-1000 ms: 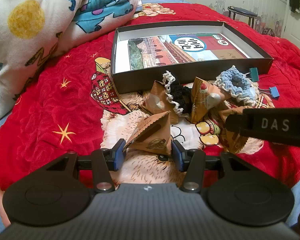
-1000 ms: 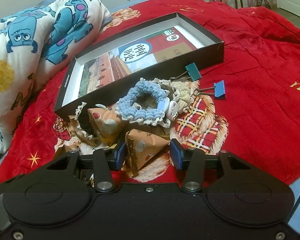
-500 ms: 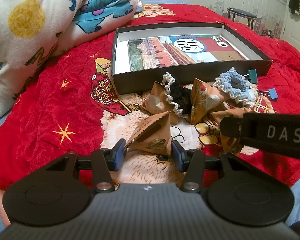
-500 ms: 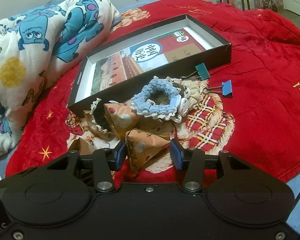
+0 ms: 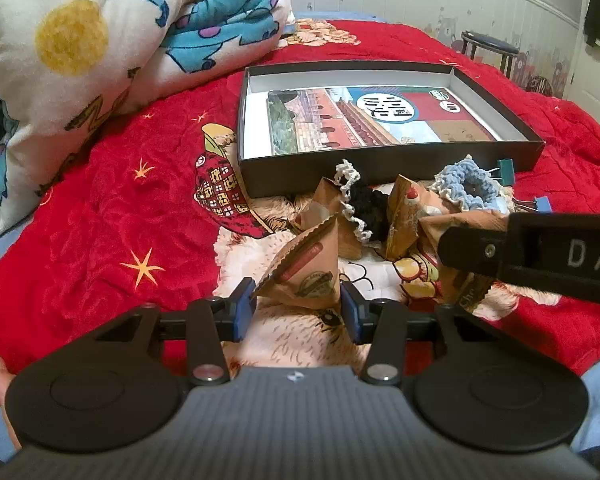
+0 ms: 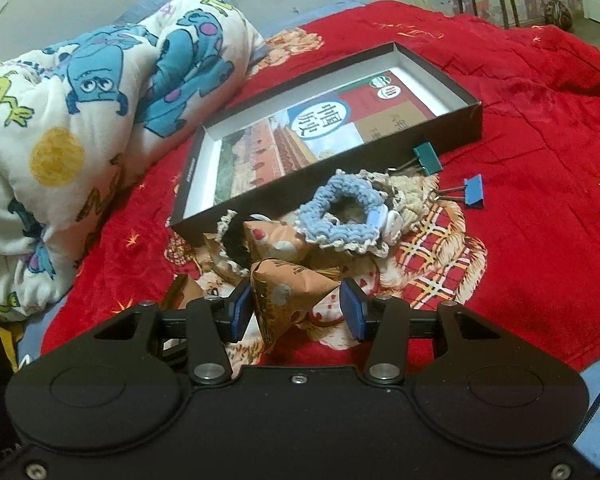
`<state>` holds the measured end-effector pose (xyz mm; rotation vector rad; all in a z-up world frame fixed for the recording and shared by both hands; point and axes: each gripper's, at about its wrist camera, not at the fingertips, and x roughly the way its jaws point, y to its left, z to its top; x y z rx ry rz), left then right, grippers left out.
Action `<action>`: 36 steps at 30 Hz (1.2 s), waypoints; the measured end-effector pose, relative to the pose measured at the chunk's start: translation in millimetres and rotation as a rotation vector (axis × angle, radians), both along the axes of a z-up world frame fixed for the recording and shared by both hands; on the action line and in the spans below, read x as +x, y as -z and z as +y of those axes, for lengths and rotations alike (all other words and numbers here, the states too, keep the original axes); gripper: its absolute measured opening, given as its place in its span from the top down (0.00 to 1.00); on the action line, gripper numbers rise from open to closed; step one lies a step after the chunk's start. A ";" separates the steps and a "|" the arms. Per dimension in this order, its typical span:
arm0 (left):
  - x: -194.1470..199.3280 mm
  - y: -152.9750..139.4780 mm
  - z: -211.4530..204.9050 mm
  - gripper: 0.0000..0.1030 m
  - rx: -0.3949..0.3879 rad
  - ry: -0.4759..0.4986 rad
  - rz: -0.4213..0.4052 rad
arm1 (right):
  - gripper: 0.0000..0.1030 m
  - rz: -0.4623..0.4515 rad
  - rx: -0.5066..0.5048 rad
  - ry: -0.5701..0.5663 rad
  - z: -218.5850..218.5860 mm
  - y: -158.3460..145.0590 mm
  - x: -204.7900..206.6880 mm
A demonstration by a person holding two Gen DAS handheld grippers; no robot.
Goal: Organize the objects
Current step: 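Close left gripper on its brown packet while right gripper closes on another packet, then lift both held packets and carry them over the black box tray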
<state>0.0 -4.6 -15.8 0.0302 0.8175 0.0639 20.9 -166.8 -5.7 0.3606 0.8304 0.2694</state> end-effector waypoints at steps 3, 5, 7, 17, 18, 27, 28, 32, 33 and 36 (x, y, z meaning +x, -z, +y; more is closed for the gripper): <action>-1.1 -2.5 0.2 0.52 -0.002 -0.002 -0.016 | 0.56 -0.011 0.021 -0.006 -1.0 -1.5 0.4; -2.0 -4.7 1.2 0.52 -0.006 -0.004 -0.031 | 0.56 -0.023 0.034 -0.011 -1.5 -2.9 0.2; -2.4 -6.6 1.8 0.52 -0.007 -0.005 -0.043 | 0.56 -0.038 0.050 -0.014 -2.6 -4.9 -0.1; -8.1 -18.7 4.2 0.52 -0.012 -0.010 -0.121 | 0.56 -0.123 0.128 -0.031 -5.9 -17.3 -1.6; -8.0 -20.3 5.0 0.52 -0.011 -0.009 -0.127 | 0.56 -0.133 0.132 -0.033 -5.9 -19.1 -1.0; -2.3 -47.6 14.3 0.52 0.016 0.024 -0.188 | 0.56 -0.236 0.165 -0.076 -11.5 -38.9 16.3; -0.3 -50.6 14.6 0.52 0.017 0.034 -0.194 | 0.56 -0.240 0.169 -0.084 -11.4 -40.4 19.2; 12.3 -61.9 18.9 0.52 -0.031 0.052 -0.195 | 0.56 -0.251 0.190 -0.106 -14.8 -43.1 28.9; 17.8 -64.5 21.0 0.52 -0.047 0.051 -0.192 | 0.56 -0.254 0.194 -0.108 -15.4 -43.1 30.7; 33.9 -72.7 24.3 0.52 -0.042 0.055 -0.203 | 0.56 -0.240 0.221 -0.103 -19.3 -40.4 38.5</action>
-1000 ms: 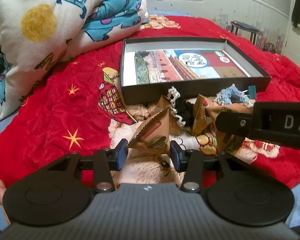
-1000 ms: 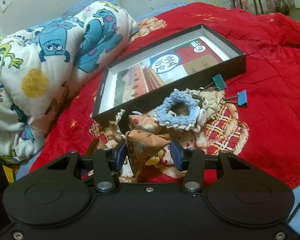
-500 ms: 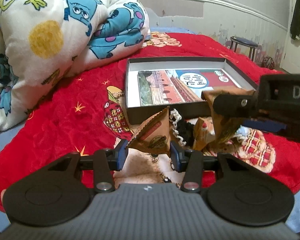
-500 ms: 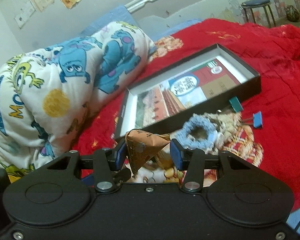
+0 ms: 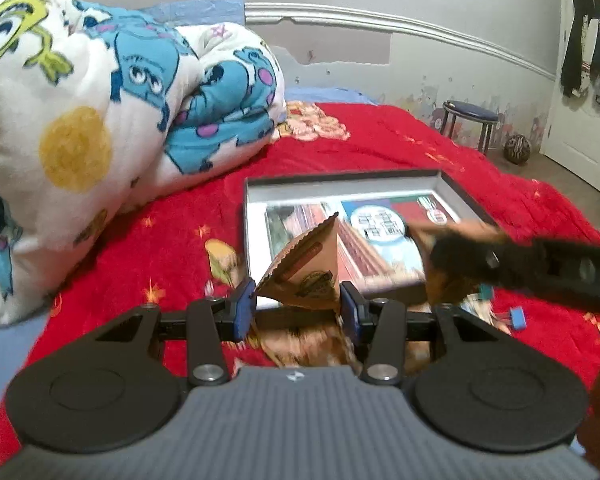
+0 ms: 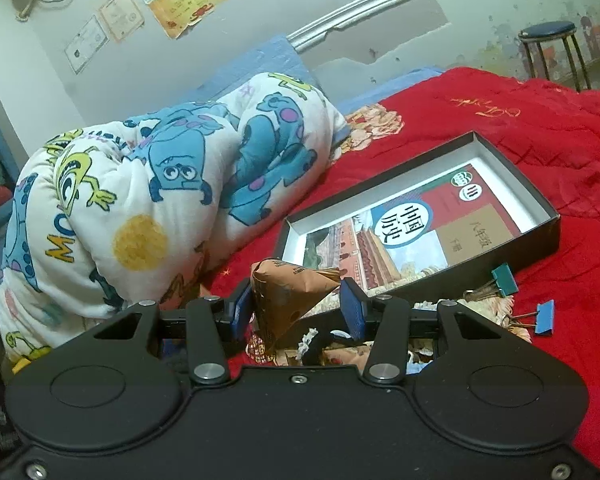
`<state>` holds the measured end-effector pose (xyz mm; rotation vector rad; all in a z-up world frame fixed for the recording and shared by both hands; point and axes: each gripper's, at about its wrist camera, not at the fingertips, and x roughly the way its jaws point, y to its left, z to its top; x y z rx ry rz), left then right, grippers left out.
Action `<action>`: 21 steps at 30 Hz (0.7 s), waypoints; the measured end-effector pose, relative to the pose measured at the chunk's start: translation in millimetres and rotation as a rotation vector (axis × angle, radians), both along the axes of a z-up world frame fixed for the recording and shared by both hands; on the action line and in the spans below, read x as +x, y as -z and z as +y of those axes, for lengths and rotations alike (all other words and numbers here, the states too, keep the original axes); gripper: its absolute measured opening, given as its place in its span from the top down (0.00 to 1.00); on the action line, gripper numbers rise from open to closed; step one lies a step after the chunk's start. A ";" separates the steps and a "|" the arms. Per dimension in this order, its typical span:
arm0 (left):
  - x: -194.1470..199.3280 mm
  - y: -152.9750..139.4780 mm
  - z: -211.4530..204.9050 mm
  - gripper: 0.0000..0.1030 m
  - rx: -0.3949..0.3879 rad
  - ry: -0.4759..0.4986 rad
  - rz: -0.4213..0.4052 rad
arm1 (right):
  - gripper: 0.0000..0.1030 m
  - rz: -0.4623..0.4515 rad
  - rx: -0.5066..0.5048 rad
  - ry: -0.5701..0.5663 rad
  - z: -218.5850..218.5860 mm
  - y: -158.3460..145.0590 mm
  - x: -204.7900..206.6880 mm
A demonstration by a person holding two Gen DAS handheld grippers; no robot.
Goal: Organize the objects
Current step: 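Lift both held packets and carry them over the black box tray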
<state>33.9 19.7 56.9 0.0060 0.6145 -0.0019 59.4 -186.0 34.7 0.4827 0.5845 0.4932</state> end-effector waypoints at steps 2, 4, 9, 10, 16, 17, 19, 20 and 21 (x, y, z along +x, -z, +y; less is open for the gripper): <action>11.8 -4.7 1.7 0.52 0.016 0.009 -0.017 | 0.56 0.014 0.018 0.007 -4.8 1.9 6.1; 24.8 -7.6 4.1 0.52 0.029 0.019 -0.030 | 0.56 0.020 0.023 0.014 -8.2 3.5 13.2; 55.1 -1.7 13.8 0.52 0.001 0.025 -0.006 | 0.56 0.021 0.016 0.002 -7.8 6.2 36.7; 59.0 1.0 15.5 0.52 -0.017 0.022 0.006 | 0.56 0.021 0.015 -0.004 -6.7 7.2 41.2; 80.4 17.8 22.9 0.56 -0.075 0.000 0.070 | 0.56 0.019 -0.010 -0.029 3.1 19.5 68.5; 81.9 20.8 21.5 0.56 -0.064 0.006 0.072 | 0.56 0.008 -0.030 -0.033 6.4 21.0 74.9; 84.0 28.6 15.5 0.56 -0.023 0.020 0.072 | 0.56 -0.007 -0.078 -0.019 13.3 25.0 88.1; 85.5 33.1 13.9 0.56 -0.007 0.023 0.086 | 0.56 -0.004 -0.084 -0.017 15.9 27.2 93.1; 87.4 38.5 13.4 0.56 -0.004 0.022 0.109 | 0.56 0.009 -0.082 -0.019 18.5 31.4 98.8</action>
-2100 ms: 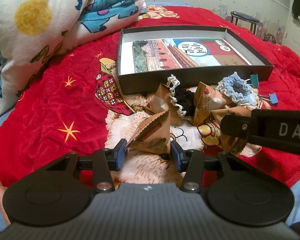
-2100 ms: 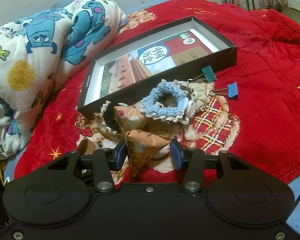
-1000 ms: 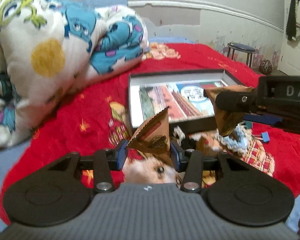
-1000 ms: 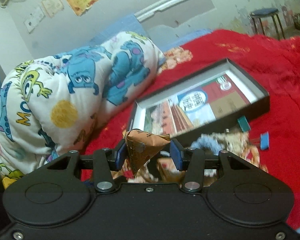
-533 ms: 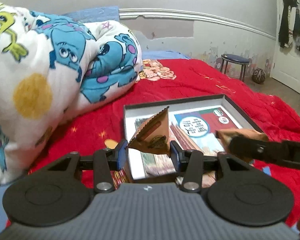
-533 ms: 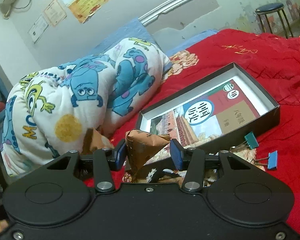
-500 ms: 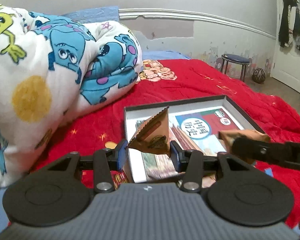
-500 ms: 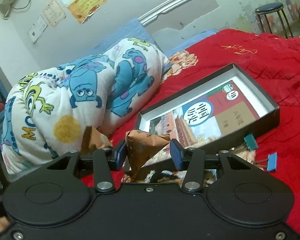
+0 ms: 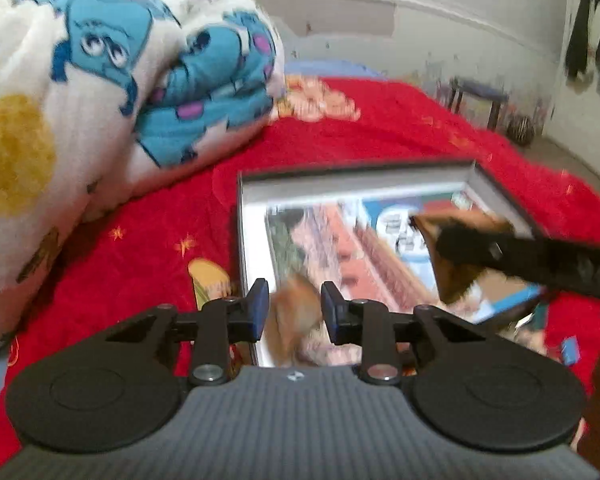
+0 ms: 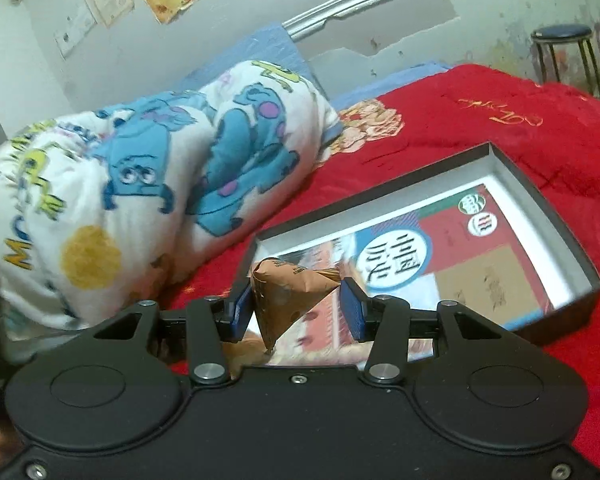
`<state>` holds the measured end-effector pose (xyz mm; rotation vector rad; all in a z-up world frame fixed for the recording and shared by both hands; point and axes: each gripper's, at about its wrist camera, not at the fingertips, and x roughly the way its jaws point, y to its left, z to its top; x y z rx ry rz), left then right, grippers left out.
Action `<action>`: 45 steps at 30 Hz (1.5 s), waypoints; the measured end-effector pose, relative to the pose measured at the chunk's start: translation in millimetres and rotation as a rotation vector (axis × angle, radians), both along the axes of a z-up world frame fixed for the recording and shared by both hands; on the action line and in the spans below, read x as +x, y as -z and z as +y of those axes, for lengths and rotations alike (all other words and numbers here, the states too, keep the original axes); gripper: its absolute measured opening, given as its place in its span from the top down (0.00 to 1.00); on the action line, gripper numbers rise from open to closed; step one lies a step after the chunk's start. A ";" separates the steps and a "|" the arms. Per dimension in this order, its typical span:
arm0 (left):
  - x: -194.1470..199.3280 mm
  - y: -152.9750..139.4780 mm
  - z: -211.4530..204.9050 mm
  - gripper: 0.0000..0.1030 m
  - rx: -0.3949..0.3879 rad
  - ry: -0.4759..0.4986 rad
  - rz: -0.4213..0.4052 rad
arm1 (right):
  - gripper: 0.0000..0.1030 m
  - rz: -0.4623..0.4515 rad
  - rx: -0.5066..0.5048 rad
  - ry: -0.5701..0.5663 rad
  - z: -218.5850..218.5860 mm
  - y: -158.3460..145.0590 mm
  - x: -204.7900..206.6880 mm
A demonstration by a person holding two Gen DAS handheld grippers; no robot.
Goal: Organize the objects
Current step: 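Lift both held packets and carry them over the black box tray, then lower both packets onto the textbook in the box and open both grippers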
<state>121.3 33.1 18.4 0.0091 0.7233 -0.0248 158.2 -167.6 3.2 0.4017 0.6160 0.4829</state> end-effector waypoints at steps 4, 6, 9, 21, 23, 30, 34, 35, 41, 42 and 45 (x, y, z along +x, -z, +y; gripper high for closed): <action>1.6 7.2 3.7 0.53 -0.009 -0.032 0.034 | 0.56 0.036 0.001 -0.010 5.2 13.8 7.1; -0.4 3.8 6.5 0.53 -0.028 -0.040 0.026 | 0.56 0.033 -0.002 -0.013 5.4 14.3 5.8; -4.2 1.9 6.3 0.53 -0.052 -0.027 0.027 | 0.56 0.043 0.029 -0.021 2.4 14.4 5.8; -3.8 7.1 -3.4 0.50 -0.014 -0.015 0.047 | 0.56 0.067 0.015 -0.025 4.8 22.1 3.7; -3.3 7.7 -2.2 0.49 -0.018 -0.019 0.050 | 0.56 0.069 0.012 -0.024 6.0 22.3 4.0; 3.8 13.4 1.2 0.43 0.013 -0.051 0.055 | 0.55 0.094 0.018 -0.015 14.1 27.0 15.1; 3.7 15.8 -1.9 0.40 0.035 -0.047 0.059 | 0.55 0.107 0.006 -0.025 22.8 33.5 22.9; 3.2 16.1 -2.9 0.40 0.041 -0.044 0.058 | 0.55 0.110 0.008 -0.027 24.4 34.4 24.1; 4.2 19.3 -4.0 0.37 0.036 -0.046 0.064 | 0.55 0.097 -0.036 -0.042 30.5 34.9 22.0; 4.8 20.6 -4.3 0.36 0.033 -0.047 0.068 | 0.55 0.095 -0.038 -0.042 30.9 34.7 21.9; 5.2 24.1 -7.2 0.36 0.044 -0.048 0.084 | 0.55 0.096 -0.055 -0.039 32.0 35.2 21.8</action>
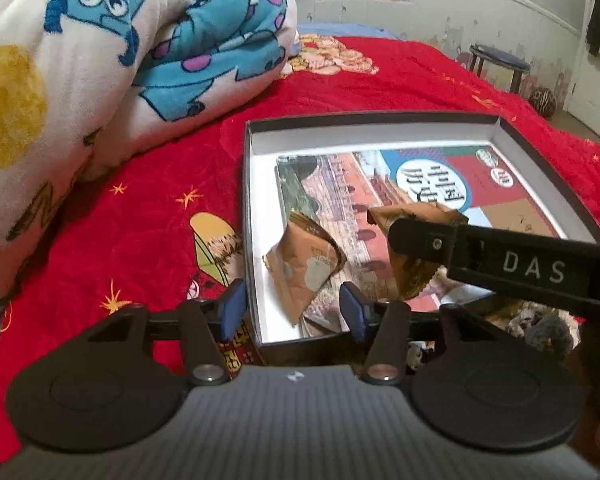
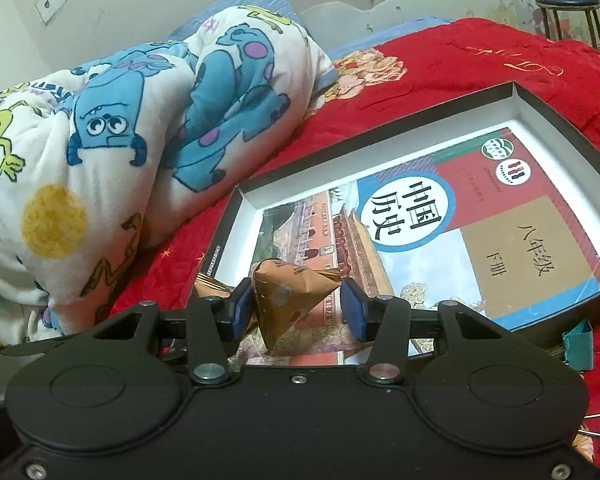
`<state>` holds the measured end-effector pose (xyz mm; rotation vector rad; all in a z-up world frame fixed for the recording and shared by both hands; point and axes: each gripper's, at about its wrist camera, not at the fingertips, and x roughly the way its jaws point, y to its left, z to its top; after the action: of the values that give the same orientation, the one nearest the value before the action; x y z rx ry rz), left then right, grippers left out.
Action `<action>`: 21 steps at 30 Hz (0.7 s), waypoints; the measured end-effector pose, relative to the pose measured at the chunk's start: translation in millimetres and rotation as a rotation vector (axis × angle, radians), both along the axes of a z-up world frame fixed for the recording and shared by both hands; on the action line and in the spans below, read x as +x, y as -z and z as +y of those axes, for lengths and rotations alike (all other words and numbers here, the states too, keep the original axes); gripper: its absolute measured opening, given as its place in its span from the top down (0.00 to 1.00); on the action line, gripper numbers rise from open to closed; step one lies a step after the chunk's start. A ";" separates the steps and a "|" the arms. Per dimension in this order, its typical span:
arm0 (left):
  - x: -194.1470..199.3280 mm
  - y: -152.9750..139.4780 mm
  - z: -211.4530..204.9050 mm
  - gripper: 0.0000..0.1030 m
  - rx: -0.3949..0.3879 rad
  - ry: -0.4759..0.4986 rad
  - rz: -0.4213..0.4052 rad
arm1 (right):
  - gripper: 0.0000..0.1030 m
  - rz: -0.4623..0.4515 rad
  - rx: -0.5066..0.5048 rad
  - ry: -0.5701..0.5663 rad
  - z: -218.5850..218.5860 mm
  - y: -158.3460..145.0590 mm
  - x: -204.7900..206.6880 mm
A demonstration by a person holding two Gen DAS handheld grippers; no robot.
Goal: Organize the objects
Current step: 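Lower both packets onto the textbook in the box and open both grippers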
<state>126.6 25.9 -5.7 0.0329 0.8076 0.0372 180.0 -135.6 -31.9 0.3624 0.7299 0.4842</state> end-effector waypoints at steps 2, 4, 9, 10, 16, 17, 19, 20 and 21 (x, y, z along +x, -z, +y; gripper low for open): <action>-1.5 -0.4 -0.8 0.36 0.006 0.001 -0.006 | 0.55 0.001 -0.015 -0.003 1.6 -0.5 -0.7; -2.1 -0.6 -0.5 0.36 0.005 0.001 -0.006 | 0.55 -0.001 -0.021 -0.002 1.6 -0.6 -1.8; -3.0 -1.2 -1.2 0.35 0.010 0.003 -0.010 | 0.55 0.005 0.001 0.002 -0.8 -1.1 -1.9; -2.6 -1.4 -1.6 0.35 0.012 0.004 -0.010 | 0.55 0.007 0.008 0.002 -1.3 -1.1 -1.9; -1.7 -2.4 -1.0 0.35 0.005 0.006 -0.005 | 0.54 0.007 0.007 -0.002 -2.1 -1.3 -1.3; -1.6 -2.8 -0.5 0.35 0.004 0.007 -0.005 | 0.53 0.006 0.006 -0.004 -2.0 -1.6 -1.2; -1.9 -4.2 0.5 0.35 0.004 0.007 -0.005 | 0.49 0.005 0.010 -0.012 -1.5 -2.1 -1.5; -2.4 -5.3 1.1 0.35 0.004 0.007 -0.006 | 0.49 0.003 0.010 -0.013 -0.6 -2.6 -1.8; -3.2 -6.8 2.2 0.35 0.001 0.007 -0.009 | 0.48 0.003 0.011 -0.013 -0.3 -3.0 -2.3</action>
<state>123.3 28.1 1.1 0.0365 0.7981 0.0313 177.7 -135.9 -28.9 0.3693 0.7332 0.5008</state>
